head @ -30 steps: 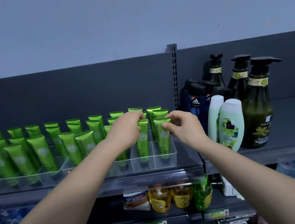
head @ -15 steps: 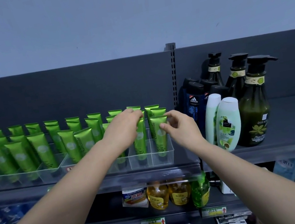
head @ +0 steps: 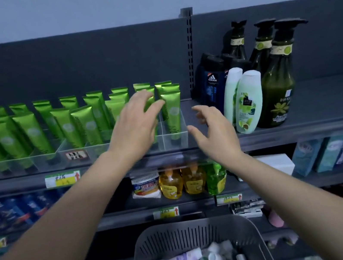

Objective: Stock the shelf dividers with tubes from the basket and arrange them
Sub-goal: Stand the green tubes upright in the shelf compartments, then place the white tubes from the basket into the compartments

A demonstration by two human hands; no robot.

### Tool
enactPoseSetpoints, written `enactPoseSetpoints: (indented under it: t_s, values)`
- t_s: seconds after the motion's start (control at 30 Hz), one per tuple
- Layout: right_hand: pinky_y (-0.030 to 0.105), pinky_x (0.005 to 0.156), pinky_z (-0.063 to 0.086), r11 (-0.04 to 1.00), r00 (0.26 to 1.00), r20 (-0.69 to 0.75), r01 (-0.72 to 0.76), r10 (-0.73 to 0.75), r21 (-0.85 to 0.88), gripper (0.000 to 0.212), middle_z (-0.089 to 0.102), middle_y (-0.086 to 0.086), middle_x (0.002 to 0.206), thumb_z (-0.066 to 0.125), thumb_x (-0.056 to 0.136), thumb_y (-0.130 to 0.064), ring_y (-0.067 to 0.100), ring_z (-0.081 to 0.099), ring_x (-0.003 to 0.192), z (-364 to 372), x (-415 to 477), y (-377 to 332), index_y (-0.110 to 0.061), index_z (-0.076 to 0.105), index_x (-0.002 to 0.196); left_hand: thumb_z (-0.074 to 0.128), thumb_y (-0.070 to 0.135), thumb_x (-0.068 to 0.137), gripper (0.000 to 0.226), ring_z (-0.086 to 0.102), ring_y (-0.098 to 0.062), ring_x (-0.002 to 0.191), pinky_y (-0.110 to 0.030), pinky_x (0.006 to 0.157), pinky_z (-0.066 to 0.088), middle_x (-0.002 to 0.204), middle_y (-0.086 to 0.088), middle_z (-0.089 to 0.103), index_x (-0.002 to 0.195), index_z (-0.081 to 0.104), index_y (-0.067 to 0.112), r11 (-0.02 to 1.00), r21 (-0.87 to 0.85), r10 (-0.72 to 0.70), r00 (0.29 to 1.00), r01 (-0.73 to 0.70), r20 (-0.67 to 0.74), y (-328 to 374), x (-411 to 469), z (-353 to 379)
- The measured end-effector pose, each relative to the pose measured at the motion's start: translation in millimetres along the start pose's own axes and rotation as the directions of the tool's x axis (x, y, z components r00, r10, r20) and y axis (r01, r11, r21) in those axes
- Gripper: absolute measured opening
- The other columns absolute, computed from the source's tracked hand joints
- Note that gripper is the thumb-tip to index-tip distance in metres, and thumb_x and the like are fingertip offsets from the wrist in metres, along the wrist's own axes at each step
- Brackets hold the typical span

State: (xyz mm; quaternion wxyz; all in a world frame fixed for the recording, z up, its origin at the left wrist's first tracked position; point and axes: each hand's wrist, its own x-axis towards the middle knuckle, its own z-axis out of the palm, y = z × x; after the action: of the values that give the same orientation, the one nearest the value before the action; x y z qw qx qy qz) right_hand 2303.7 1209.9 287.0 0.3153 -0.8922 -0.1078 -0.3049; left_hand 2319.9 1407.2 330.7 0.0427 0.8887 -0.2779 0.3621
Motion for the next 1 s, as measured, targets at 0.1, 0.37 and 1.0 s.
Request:
enactPoseSetpoints:
  t_s: [0.1, 0.37, 1.0]
  values:
    - [0.036, 0.083, 0.05, 0.996, 0.999, 0.04, 0.004, -0.001, -0.089, 0.044, 0.056, 0.001, 0.117, 0.059, 0.091, -0.032, 0.018, 0.054, 0.108, 7.3, -29.8, 5.5, -0.017, 0.049, 0.131, 0.068, -0.004, 0.076, 0.037, 0.054, -0.041, 0.114, -0.052, 0.09, 0.049, 0.118, -0.026, 0.058, 0.112, 0.063, -0.001, 0.999, -0.037, 0.032, 0.998, -0.03, 0.047, 9.7, -29.9, 13.1]
    - [0.035, 0.079, 0.049, 0.963, 0.956, 0.248, -0.089, 0.155, -0.256, 0.036, 0.059, 0.003, 0.112, 0.063, 0.088, -0.028, 0.024, 0.056, 0.104, 35.5, -131.6, 30.1, -0.016, 0.058, 0.122, 0.065, -0.001, 0.07, 0.026, 0.058, -0.033, 0.085, -0.039, 0.066, 0.049, 0.093, -0.014, 0.062, 0.096, 0.068, 0.003, 0.98, -0.194, 0.1, 0.963, -0.051, 0.252, 23.2, -145.7, 83.7]
    - [0.037, 0.094, 0.046, 0.861, 0.356, 0.796, -0.048, 0.489, -0.507, 0.05, 0.05, 0.009, 0.133, 0.056, 0.091, -0.023, 0.029, 0.045, 0.123, 113.4, -309.9, 118.3, -0.016, 0.043, 0.138, 0.05, 0.006, 0.089, 0.037, 0.044, -0.031, 0.123, -0.037, 0.088, 0.042, 0.137, -0.012, 0.042, 0.125, 0.052, 0.012, 0.989, -0.125, 0.096, 0.296, 0.081, 0.95, 115.5, -323.2, 184.9]
